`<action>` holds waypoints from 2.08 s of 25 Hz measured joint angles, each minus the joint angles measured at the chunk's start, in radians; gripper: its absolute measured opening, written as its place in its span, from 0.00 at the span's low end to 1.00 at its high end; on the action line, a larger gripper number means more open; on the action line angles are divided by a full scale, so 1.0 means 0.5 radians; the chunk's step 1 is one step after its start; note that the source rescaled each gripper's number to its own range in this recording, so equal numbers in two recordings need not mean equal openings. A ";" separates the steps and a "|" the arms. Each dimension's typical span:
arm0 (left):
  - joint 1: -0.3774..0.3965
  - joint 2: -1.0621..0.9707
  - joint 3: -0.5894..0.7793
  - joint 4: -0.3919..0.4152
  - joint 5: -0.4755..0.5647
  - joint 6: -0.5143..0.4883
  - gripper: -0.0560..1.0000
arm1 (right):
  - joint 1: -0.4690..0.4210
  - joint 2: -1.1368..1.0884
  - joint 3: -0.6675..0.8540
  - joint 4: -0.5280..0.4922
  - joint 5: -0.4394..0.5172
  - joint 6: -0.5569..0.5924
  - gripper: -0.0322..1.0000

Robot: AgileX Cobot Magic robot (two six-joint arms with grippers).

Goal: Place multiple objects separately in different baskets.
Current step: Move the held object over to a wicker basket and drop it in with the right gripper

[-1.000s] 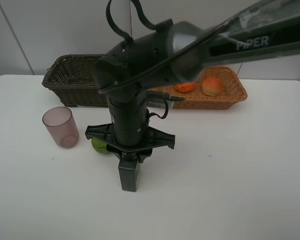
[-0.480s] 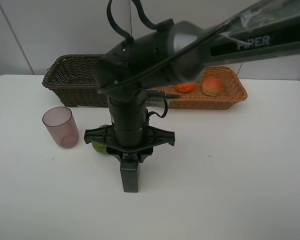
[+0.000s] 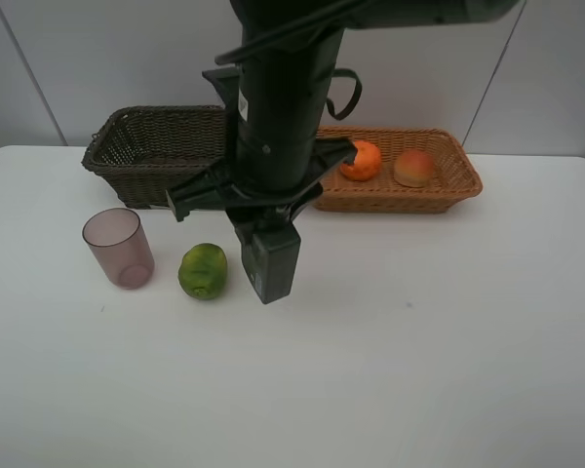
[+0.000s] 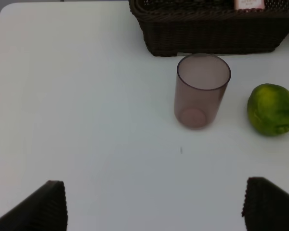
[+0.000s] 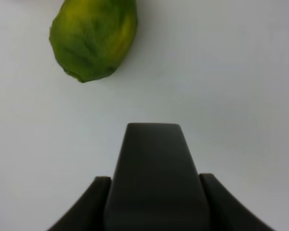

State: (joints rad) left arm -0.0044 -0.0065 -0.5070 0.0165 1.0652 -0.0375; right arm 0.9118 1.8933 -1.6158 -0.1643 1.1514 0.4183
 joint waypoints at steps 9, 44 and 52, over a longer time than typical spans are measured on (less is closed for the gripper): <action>0.000 0.000 0.000 0.000 0.000 0.000 0.95 | -0.264 0.021 -0.282 0.002 -0.327 -0.449 0.11; 0.000 0.000 0.000 0.000 0.000 0.000 0.95 | -0.384 0.974 -0.412 0.009 -2.387 -0.456 0.11; 0.000 0.000 0.000 0.000 0.000 0.000 0.95 | -0.384 0.971 -0.412 0.009 -2.445 -0.456 0.27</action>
State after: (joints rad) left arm -0.0044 -0.0065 -0.5070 0.0165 1.0652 -0.0375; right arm 0.7197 2.3790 -1.8218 -0.1599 -0.0710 0.1903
